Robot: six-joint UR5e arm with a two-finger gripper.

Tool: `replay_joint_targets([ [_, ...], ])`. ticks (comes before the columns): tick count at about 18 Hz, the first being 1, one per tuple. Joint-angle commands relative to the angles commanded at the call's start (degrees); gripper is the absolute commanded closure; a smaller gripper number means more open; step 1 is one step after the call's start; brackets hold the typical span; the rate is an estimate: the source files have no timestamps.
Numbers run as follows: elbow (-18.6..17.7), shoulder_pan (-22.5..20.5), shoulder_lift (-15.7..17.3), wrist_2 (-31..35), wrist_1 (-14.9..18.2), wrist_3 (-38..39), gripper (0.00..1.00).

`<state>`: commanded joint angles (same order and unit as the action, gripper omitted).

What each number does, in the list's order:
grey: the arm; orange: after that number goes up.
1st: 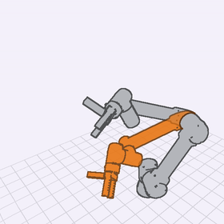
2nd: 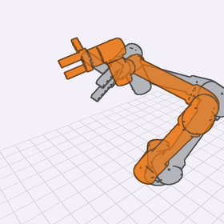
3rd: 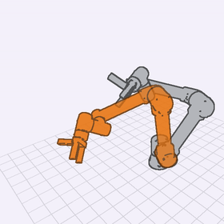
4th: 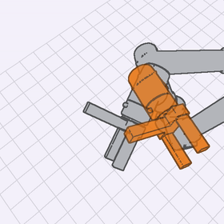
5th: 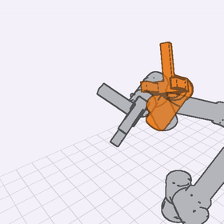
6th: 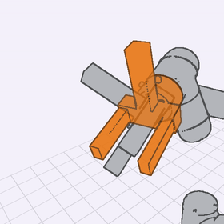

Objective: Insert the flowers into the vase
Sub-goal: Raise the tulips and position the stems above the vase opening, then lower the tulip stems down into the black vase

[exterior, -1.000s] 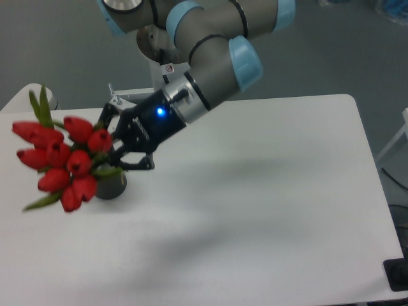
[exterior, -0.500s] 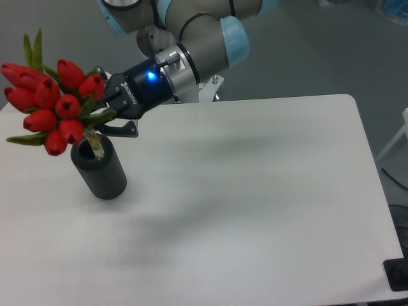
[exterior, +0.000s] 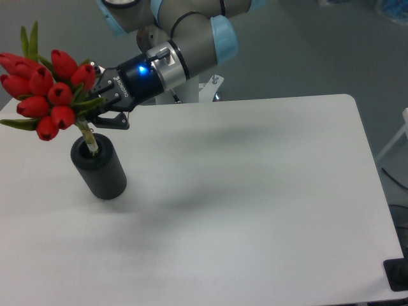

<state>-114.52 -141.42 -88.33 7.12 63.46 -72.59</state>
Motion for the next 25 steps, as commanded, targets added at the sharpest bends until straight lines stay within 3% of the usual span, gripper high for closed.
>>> replay_joint_targets([
  [13, -3.6, 0.4, -0.6, 0.3, -1.1, -4.8, 1.0],
  [18, -7.3, 0.6, -0.8, 0.4, -1.1, -10.4, 1.0],
  [25, -9.1, 2.2, -5.4, 0.7, -1.7, -16.7, 0.93],
])
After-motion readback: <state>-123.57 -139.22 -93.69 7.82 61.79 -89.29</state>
